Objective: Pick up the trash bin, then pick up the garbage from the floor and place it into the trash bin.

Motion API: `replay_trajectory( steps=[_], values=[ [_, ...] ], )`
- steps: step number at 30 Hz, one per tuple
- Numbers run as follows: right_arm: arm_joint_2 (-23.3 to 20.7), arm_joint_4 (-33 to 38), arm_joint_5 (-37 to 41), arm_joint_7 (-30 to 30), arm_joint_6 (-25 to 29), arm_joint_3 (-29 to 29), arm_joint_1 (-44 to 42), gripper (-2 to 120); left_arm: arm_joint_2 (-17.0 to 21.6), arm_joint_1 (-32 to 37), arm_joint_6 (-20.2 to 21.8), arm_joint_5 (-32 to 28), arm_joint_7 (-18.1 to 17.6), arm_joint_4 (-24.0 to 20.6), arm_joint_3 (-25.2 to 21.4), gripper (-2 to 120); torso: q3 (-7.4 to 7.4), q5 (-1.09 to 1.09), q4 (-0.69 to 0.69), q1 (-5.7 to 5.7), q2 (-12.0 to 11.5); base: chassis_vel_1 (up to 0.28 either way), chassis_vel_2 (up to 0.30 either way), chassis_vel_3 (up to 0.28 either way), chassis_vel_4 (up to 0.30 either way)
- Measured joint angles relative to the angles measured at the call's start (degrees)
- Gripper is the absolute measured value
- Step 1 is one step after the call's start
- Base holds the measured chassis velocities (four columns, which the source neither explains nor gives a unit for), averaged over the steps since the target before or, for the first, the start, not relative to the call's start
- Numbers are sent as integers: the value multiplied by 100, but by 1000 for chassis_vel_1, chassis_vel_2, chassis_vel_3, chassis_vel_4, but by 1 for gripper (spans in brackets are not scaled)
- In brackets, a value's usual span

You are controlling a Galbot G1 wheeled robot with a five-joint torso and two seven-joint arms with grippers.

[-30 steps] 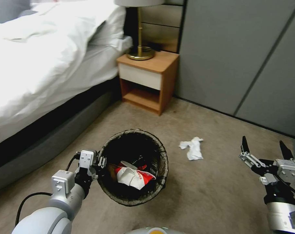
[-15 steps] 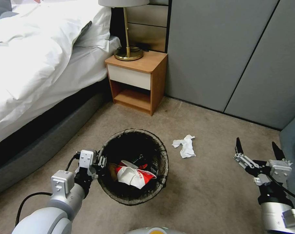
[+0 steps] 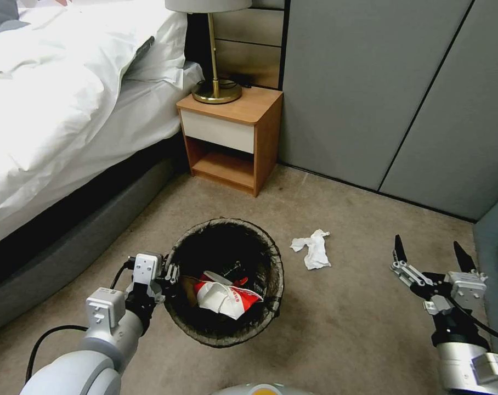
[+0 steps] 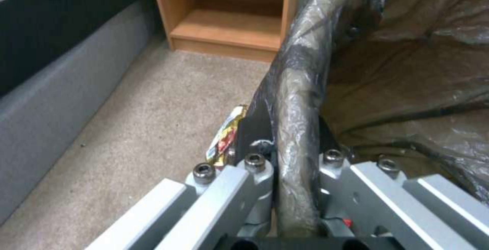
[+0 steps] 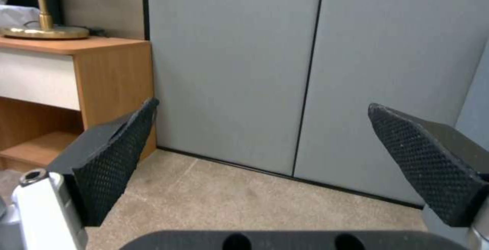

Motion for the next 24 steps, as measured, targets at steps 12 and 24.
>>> replay_trajectory(
  steps=[12,24],
  values=[
    [-46,-43,1,-2,5,-61,5,100,-1,-5,1,14,0,0,13,2,0,0,0,0,0,-29,32,32,-27],
    [-127,-96,-26,32,-20,-178,44,100,5,-18,1,15,0,21,20,2,0,0,0,0,0,-40,41,45,-42]
  ],
)
